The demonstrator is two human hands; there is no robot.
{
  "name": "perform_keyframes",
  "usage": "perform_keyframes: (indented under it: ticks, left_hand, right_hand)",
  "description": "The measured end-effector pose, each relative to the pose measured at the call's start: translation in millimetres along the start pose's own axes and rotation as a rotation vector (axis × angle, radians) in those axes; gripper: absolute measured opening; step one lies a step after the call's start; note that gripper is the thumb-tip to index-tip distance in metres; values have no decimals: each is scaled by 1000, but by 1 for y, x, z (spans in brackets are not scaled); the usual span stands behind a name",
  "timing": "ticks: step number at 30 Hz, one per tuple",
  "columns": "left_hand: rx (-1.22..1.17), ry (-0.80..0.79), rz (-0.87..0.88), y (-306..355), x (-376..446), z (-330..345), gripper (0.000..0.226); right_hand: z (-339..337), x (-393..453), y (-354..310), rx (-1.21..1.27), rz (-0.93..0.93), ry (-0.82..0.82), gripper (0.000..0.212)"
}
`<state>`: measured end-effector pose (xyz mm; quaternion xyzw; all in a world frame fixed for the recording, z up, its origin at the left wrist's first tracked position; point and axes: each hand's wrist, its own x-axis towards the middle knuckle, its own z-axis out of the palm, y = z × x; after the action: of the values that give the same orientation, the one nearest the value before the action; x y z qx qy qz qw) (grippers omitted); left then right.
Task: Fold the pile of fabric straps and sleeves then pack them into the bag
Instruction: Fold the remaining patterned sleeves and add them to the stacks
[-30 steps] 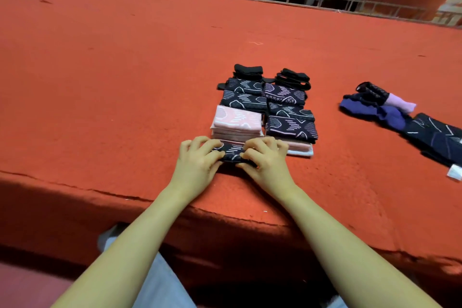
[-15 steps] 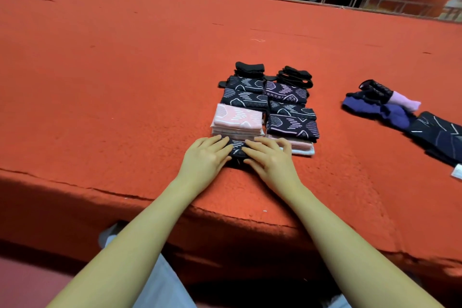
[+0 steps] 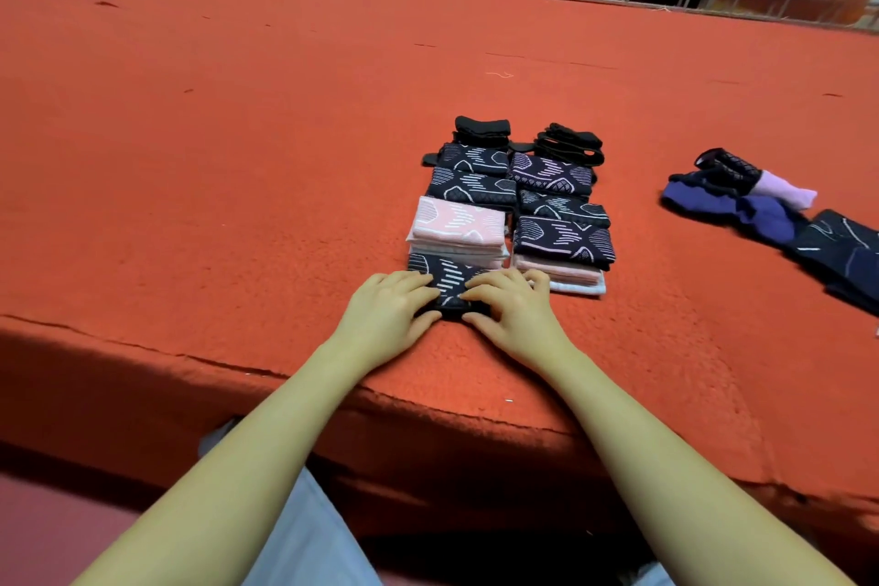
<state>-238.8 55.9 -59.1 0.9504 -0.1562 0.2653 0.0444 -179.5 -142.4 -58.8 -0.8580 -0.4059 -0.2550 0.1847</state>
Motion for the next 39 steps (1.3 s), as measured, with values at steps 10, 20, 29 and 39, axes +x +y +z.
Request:
perform_keyframes:
  ticks: [10,20,29,39]
  left_hand:
    - [-16,-20,-22,26,9,-11,42]
    - [-109,15,182,134,105,6,38]
    - [-259,-170,263,254,210,66,33]
    - [-314,-284,289,354,289,145,43]
  right_hand:
    - [-18,-16,11,130,100,34,35]
    - [-82,-70,92,63,398,234,29]
    - [-150,-134,218,-149,790,134,35]
    - [-187,-192,320,-368,1057,151,42]
